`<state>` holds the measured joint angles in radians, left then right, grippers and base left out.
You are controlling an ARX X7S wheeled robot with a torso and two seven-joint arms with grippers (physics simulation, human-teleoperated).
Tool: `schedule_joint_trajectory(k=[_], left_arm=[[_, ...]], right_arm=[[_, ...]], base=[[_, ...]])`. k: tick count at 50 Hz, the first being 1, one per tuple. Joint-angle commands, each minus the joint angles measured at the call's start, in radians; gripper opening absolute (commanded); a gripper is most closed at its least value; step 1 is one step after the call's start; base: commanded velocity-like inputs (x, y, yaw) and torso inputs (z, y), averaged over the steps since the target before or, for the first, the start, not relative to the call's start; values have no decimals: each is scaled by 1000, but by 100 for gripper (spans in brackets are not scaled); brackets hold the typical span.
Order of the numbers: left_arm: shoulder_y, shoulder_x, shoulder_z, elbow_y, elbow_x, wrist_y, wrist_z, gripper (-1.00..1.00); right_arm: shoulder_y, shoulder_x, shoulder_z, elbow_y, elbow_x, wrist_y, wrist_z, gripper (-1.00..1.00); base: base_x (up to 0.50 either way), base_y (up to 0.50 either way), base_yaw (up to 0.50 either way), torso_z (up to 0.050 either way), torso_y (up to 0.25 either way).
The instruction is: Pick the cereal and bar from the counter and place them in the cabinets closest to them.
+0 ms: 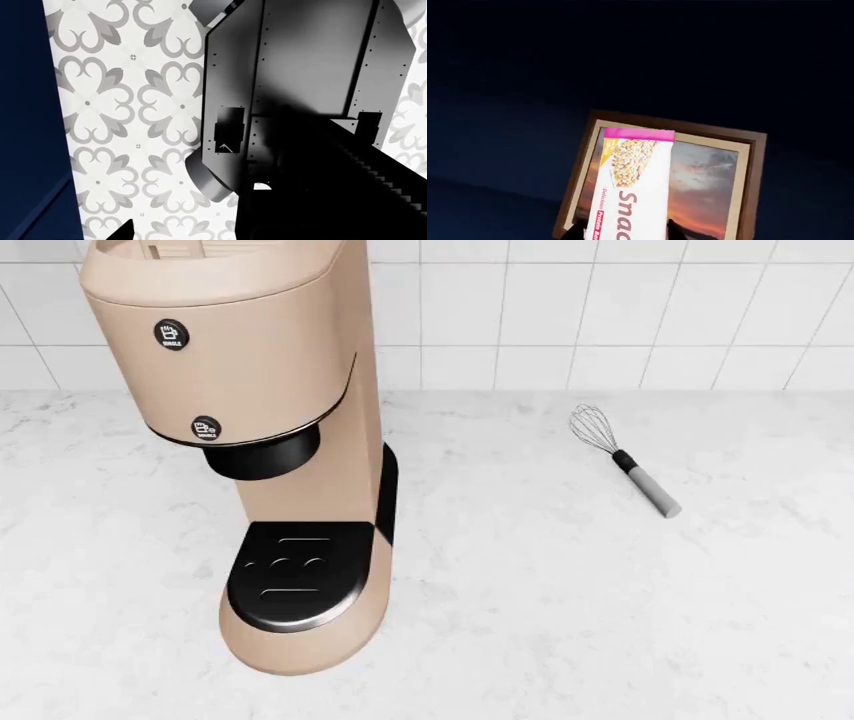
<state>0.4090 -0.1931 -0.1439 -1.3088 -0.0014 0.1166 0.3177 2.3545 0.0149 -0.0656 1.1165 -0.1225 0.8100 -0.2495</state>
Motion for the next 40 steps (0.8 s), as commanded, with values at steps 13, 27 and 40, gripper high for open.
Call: schedule_joint_trajectory(k=[13, 27, 40], left_arm=[[-1, 0, -6, 0, 1, -4, -1, 100], [0, 0, -1, 0, 2, 1, -3, 100], [2, 0, 1, 0, 2, 16, -12, 100]], right_arm=[[2, 12, 32, 93, -30, -100, 110, 100], [2, -1, 42, 26, -19, -339, 28, 100], [2, -3, 38, 36, -34, -490, 5, 100]], base=[[0, 0, 0, 0, 0], [0, 0, 0, 0, 0], [0, 0, 0, 0, 0]])
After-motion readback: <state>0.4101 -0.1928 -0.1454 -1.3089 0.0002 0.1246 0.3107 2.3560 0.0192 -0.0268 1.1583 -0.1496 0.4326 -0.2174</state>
